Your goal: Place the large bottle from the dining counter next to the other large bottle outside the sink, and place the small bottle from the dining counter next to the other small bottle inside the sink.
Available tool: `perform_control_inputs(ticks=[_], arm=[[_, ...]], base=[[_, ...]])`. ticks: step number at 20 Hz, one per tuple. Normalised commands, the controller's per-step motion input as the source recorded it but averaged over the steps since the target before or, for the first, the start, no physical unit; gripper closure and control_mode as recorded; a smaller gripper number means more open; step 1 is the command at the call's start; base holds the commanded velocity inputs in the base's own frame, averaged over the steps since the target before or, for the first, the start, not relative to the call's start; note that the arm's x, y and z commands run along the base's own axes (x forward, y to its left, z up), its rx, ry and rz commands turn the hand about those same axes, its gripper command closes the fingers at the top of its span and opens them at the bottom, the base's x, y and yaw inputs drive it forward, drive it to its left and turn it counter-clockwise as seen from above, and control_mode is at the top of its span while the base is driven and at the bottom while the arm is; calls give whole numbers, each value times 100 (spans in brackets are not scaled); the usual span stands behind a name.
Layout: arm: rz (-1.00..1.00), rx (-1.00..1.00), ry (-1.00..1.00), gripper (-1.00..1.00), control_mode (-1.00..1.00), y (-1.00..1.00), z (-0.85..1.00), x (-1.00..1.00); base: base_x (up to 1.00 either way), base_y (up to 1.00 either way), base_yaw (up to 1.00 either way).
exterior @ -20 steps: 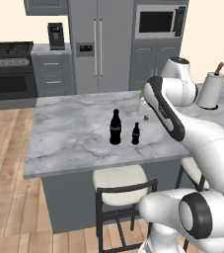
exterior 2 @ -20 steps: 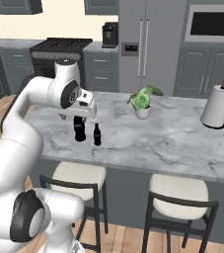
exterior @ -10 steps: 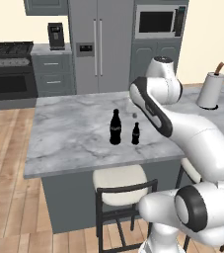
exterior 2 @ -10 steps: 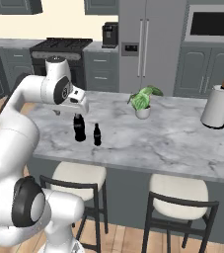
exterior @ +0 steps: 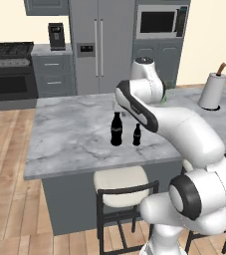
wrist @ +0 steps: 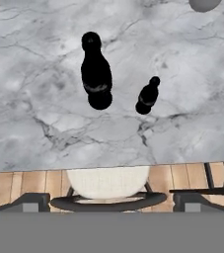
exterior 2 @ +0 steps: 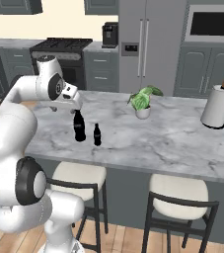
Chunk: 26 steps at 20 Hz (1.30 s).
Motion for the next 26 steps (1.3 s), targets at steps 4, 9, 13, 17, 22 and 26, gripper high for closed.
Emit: perform_control_inputs(ticks=[4, 9, 13, 17, 22, 26], arm=[[5, -1, 1, -100, -100, -4, -5, 42], [0, 0, 9, -100, -100, 0, -16, 43], [0, 0, 5, -100, -100, 3, -22, 46], [0, 0, 5, -100, -100, 4, -21, 45], [0, -1, 4, -100, -100, 11, -8, 26], [0, 0, 3, -100, -100, 12, -5, 14]], base=[[0, 0, 0], [0, 0, 0], [0, 0, 0], [0, 0, 0], [0, 0, 0], [0, 0, 0]])
